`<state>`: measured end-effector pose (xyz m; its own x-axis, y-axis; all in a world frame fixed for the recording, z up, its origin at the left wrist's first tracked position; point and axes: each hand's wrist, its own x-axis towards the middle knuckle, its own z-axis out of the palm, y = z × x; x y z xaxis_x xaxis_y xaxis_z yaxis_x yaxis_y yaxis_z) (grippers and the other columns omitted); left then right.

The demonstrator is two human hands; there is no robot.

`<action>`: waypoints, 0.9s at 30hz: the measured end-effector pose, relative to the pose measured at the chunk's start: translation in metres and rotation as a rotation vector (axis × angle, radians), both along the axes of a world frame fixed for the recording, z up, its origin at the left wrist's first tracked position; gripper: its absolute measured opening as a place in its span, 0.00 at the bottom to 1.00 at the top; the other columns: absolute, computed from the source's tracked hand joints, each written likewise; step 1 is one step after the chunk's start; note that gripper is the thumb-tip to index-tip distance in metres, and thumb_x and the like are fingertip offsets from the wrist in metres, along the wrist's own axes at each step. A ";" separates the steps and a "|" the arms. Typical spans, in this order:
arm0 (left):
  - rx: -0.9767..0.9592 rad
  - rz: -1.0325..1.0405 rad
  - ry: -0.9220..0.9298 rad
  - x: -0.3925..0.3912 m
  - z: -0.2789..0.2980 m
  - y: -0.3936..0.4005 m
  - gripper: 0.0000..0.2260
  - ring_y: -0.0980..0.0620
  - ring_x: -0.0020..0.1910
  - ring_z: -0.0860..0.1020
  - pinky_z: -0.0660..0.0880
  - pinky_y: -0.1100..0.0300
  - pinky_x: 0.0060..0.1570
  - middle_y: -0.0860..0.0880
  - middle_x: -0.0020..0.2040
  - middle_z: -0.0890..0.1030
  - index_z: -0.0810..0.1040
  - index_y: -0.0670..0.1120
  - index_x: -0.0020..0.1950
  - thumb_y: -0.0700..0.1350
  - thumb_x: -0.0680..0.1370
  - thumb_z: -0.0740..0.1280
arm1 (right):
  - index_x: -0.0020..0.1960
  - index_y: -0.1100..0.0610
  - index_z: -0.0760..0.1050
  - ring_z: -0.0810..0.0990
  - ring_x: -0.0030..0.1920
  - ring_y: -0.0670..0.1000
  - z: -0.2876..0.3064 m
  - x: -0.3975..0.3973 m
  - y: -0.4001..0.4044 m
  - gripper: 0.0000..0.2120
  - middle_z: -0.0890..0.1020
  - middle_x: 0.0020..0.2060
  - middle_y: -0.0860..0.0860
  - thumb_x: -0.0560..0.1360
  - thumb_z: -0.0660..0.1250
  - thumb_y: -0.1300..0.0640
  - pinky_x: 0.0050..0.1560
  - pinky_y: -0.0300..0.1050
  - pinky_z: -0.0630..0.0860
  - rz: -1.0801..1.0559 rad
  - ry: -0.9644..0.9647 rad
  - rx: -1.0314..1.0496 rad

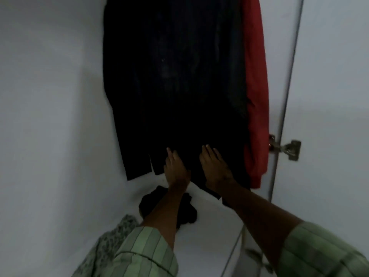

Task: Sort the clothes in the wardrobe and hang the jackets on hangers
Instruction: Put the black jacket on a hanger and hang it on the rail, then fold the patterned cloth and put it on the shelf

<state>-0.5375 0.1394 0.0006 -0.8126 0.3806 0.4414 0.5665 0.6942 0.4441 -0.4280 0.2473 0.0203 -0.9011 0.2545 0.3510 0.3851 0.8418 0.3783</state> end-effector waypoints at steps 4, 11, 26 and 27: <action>0.086 0.020 0.159 0.052 -0.032 0.004 0.28 0.35 0.74 0.65 0.70 0.41 0.67 0.35 0.81 0.56 0.69 0.40 0.72 0.45 0.74 0.72 | 0.71 0.62 0.74 0.72 0.71 0.61 -0.006 0.046 -0.003 0.32 0.77 0.68 0.59 0.72 0.72 0.47 0.78 0.55 0.49 0.139 -0.062 -0.059; -0.008 -0.268 0.260 0.181 -0.104 0.011 0.18 0.42 0.57 0.75 0.74 0.49 0.51 0.44 0.58 0.76 0.78 0.44 0.57 0.31 0.69 0.66 | 0.72 0.61 0.68 0.80 0.56 0.62 -0.068 0.199 0.024 0.26 0.74 0.65 0.59 0.74 0.63 0.69 0.49 0.57 0.80 0.256 -0.055 -0.506; -0.272 -0.794 -0.026 0.564 -0.252 0.147 0.11 0.46 0.50 0.76 0.74 0.51 0.49 0.49 0.49 0.78 0.78 0.51 0.50 0.38 0.71 0.68 | 0.61 0.57 0.72 0.80 0.55 0.62 -0.227 0.620 0.126 0.14 0.78 0.57 0.58 0.76 0.66 0.57 0.48 0.55 0.75 -0.392 -0.105 -0.860; -0.271 -0.820 -0.057 0.578 -0.260 0.155 0.11 0.45 0.50 0.76 0.74 0.50 0.49 0.49 0.48 0.78 0.78 0.51 0.49 0.38 0.70 0.68 | 0.60 0.57 0.72 0.79 0.56 0.63 -0.231 0.634 0.130 0.13 0.78 0.57 0.58 0.76 0.66 0.57 0.48 0.54 0.74 -0.430 -0.085 -0.892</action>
<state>0.0407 0.2942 -0.2593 -0.2533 0.9426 0.2174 0.9168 0.1622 0.3650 0.2060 0.3778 -0.2105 -0.6839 0.7045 -0.1897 0.7250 0.6270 -0.2850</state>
